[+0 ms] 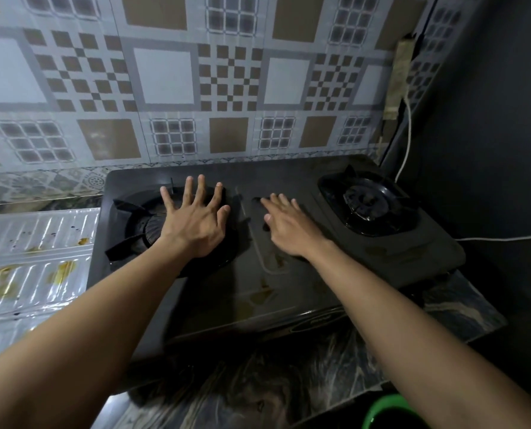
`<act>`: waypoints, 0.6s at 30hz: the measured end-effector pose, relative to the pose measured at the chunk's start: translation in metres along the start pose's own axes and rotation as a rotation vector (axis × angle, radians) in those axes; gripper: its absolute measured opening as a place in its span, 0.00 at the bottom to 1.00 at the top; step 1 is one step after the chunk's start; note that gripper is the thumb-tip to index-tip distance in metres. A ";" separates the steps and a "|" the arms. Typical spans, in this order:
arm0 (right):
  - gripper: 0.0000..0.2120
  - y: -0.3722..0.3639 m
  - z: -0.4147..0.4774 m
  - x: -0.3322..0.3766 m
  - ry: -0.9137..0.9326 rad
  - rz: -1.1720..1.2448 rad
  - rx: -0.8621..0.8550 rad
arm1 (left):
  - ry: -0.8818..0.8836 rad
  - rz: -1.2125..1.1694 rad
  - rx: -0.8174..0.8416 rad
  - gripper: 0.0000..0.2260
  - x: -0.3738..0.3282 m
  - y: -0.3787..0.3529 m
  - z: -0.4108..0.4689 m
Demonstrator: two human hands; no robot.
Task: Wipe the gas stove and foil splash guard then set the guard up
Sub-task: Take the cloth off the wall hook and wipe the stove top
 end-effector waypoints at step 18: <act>0.22 -0.014 -0.051 0.011 -0.116 0.075 -0.133 | -0.048 -0.068 0.133 0.27 -0.009 -0.010 -0.026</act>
Point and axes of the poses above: each hand's wrist, its own z-axis towards the middle knuckle, its own y-axis out of the back of the hand, x = y × z, the point moved 6 cm from there along z, towards the middle knuckle, and after that the axes turned 13 degrees about x, right-handed, at the moved point
